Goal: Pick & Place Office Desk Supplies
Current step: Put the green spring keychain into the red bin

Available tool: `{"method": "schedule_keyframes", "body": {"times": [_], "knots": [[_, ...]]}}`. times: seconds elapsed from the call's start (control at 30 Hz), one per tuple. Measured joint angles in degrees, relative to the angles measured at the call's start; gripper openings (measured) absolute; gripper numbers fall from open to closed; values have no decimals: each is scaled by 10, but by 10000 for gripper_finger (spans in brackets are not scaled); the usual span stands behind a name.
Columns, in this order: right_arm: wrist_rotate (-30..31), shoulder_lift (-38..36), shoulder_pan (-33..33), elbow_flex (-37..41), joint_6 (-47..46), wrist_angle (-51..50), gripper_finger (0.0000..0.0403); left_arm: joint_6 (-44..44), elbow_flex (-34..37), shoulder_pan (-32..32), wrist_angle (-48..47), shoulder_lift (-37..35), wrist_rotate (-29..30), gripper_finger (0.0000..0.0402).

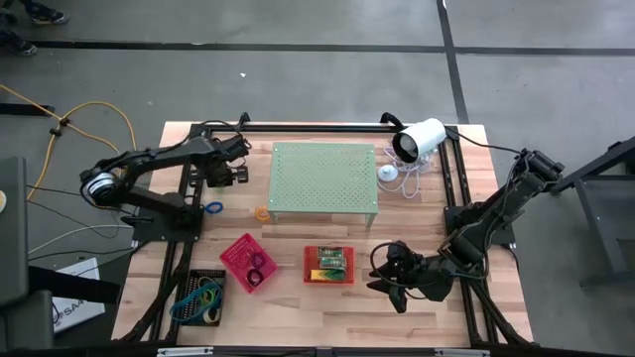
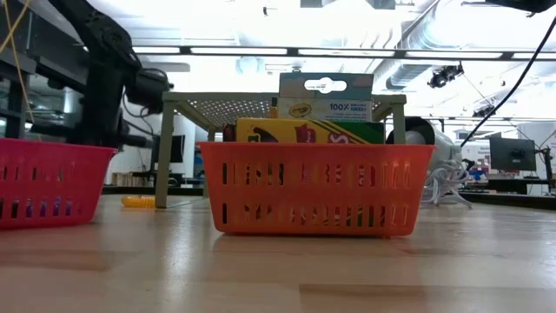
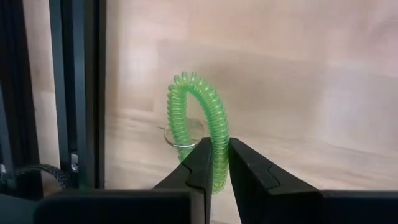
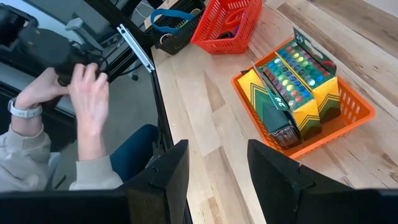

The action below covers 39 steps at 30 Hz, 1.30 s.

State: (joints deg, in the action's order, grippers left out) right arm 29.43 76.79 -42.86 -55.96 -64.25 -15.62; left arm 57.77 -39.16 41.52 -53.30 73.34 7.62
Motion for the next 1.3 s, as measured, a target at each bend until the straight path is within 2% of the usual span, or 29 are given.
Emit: {"method": "schedule_keyframes", "body": {"times": [0.23,0.53,0.93,1.3], "knots": [[0,0,0,0,0,0,150,-30,0,-1,0,-72,-4,37],[0,0,0,0,0,0,150,-59,0,-40,-1,-163,-59,37],[0,0,0,0,0,0,150,-71,-1,-149,-5,-250,-78,37],[0,0,0,0,0,0,151,-102,-1,-267,14,-257,-106,37]]}}
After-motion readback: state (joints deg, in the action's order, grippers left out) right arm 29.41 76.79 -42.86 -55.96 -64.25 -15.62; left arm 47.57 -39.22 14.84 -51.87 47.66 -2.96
